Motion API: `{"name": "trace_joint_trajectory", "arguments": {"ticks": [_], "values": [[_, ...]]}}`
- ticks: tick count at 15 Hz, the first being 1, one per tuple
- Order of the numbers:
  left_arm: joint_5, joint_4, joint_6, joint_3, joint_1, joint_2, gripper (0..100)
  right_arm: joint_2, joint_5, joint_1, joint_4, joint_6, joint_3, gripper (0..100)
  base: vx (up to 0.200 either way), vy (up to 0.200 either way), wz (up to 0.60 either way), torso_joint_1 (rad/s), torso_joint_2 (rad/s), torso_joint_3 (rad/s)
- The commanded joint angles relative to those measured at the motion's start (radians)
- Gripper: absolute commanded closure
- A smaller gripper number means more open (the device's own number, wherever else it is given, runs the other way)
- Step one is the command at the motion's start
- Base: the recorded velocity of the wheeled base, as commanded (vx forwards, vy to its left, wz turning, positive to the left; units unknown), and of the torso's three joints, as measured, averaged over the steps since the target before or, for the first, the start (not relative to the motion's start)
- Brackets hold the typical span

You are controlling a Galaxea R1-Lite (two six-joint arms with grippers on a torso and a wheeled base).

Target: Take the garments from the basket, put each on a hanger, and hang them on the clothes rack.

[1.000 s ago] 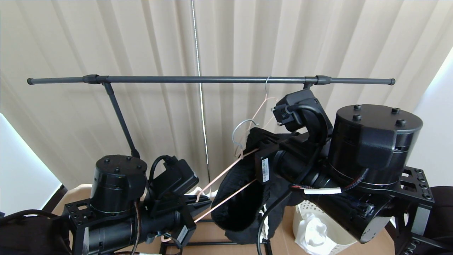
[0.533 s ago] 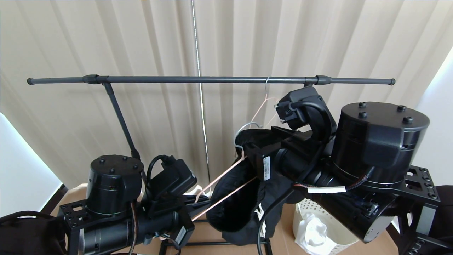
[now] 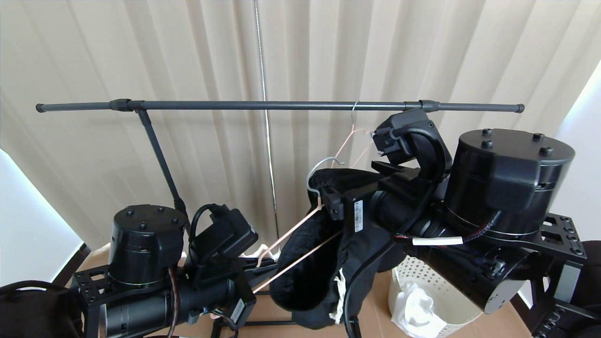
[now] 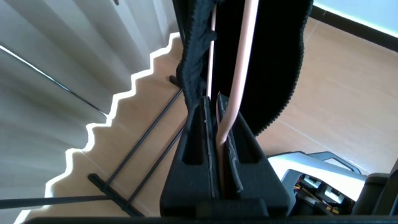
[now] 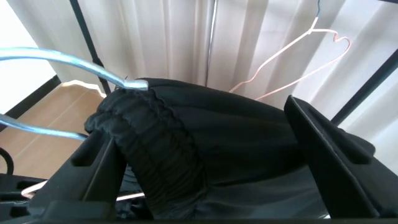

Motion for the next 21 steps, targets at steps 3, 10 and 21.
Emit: {"name": "trace_joint_trajectory", "arguments": {"ticks": [3,10,21], "values": [[-0.001,-0.015,-0.009,0.016,0.007,-0.017,100,0.005,-0.001,-0.02,-0.012,-0.001,-0.002,0,0.0,0.0,0.0,0.0,0.0,0.0],[0.001,-0.059,-0.024,0.032,0.027,-0.013,100,0.024,-0.003,-0.026,-0.061,-0.006,0.001,0,0.0,0.0,0.0,0.0,0.0,0.0],[0.03,-0.133,-0.075,0.04,0.065,0.002,100,0.019,-0.003,-0.026,-0.061,-0.006,0.001,0,0.0,0.0,0.0,0.0,0.0,0.0]]}}
